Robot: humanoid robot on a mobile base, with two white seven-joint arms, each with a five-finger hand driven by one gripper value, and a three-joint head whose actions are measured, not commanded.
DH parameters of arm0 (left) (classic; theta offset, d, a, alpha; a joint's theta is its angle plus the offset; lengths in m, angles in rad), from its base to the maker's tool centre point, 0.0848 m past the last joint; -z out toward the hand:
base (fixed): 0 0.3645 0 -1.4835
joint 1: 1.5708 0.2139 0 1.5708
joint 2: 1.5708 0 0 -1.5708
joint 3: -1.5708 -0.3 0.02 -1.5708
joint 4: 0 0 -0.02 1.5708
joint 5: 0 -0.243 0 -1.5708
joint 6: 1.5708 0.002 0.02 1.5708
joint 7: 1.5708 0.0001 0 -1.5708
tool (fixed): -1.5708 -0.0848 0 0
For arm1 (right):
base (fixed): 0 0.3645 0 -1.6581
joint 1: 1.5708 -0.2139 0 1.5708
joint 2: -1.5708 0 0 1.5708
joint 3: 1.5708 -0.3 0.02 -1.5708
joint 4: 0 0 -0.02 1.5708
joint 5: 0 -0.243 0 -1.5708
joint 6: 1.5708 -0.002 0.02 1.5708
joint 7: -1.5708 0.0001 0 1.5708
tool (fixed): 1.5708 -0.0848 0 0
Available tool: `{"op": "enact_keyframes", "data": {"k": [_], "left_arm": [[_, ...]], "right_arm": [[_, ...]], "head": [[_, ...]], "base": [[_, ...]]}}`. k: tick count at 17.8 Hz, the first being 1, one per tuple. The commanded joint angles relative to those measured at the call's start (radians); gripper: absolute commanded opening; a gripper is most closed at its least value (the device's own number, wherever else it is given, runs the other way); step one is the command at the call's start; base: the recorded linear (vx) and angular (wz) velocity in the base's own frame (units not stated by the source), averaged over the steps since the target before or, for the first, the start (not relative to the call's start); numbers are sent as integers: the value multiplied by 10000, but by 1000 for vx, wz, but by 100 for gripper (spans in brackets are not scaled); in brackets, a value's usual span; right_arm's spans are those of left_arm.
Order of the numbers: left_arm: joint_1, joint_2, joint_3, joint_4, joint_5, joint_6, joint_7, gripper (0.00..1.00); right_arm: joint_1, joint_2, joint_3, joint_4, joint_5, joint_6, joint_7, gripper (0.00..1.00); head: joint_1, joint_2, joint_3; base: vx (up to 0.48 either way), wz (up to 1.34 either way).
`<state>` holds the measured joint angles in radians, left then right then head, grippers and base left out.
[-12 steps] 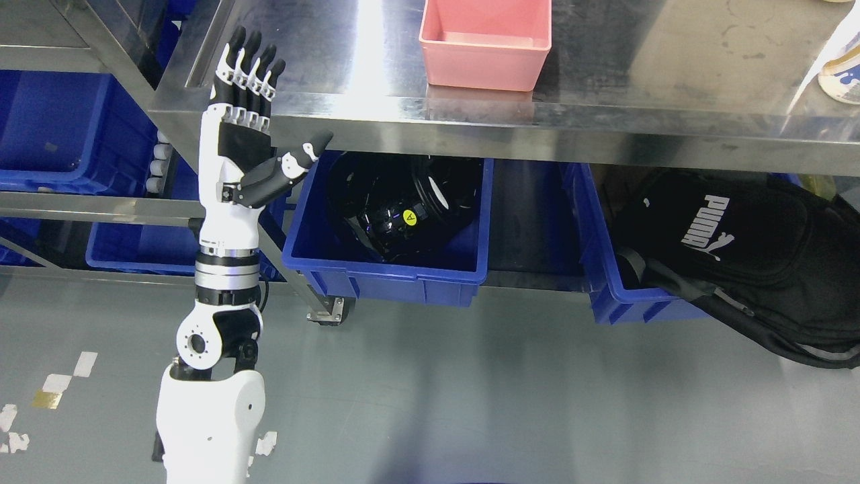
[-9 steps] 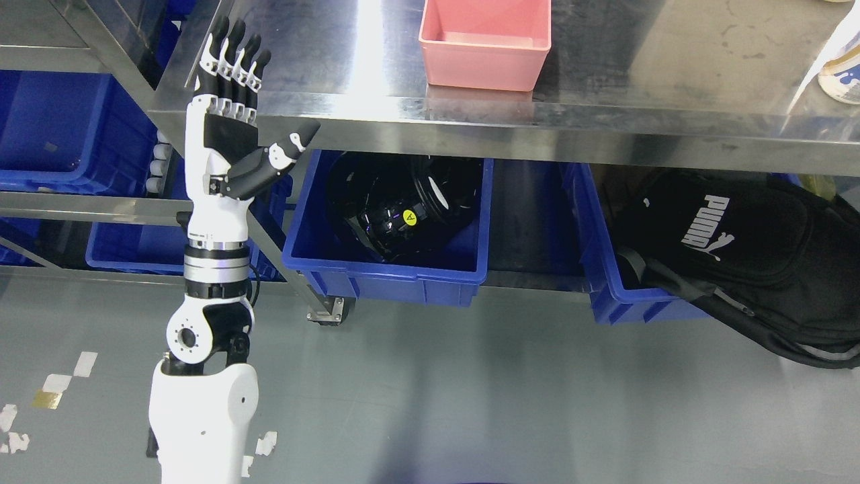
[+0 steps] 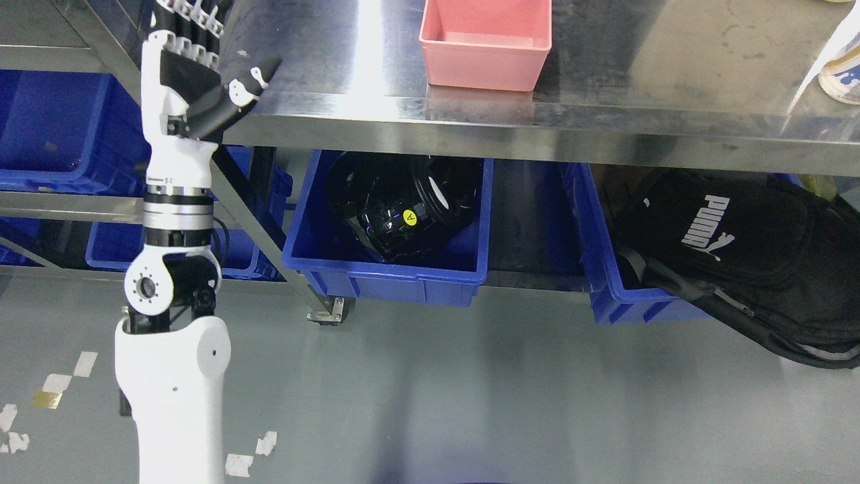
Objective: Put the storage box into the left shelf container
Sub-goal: 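Raise the left hand up toward the pink box on the shelf top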
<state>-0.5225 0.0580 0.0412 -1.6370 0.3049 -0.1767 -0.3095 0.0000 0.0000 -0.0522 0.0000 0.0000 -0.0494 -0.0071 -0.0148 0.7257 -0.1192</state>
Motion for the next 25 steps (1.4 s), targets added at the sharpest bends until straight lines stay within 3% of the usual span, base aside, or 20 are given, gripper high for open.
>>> {"op": "enact_keyframes", "data": {"k": [1, 2, 4, 10, 15, 18, 25], "left_arm": [[-2182, 2744, -1174, 1703, -1357, 172, -2540, 100], [-2382, 3037, -1422, 1933, -1908, 171, -3507, 100], [-2811, 3025, -1592, 2393, -2891, 156, -4281, 100], [-4191, 2137, -3185, 3451, -4351, 156, -4437, 99], [-6124, -299, -4247, 5811, -5961, 202, -4727, 99], [-6647, -405, -4369, 6704, -6101, 263, -5357, 94], [-6940, -405, -5136, 6844, -6102, 294, -5434, 92]], "right_arm": [[-46, -175, 0, -175, -215, 4, 55, 100], [-31, -175, 0, -175, -215, 4, 40, 100], [-31, -175, 0, -175, -215, 4, 40, 100], [-31, -175, 0, -175, -215, 4, 55, 100], [-46, -175, 0, -175, -215, 3, 40, 100], [-46, -175, 0, -175, -215, 4, 40, 100], [-46, -175, 0, -175, -215, 4, 40, 100]], "head": [[0, 0, 0], [0, 0, 0], [0, 0, 0], [0, 0, 0], [0, 0, 0], [0, -1, 0], [0, -1, 0]], "base": [[0, 0], [0, 0], [0, 0], [0, 0], [0, 0], [0, 0], [0, 0]]}}
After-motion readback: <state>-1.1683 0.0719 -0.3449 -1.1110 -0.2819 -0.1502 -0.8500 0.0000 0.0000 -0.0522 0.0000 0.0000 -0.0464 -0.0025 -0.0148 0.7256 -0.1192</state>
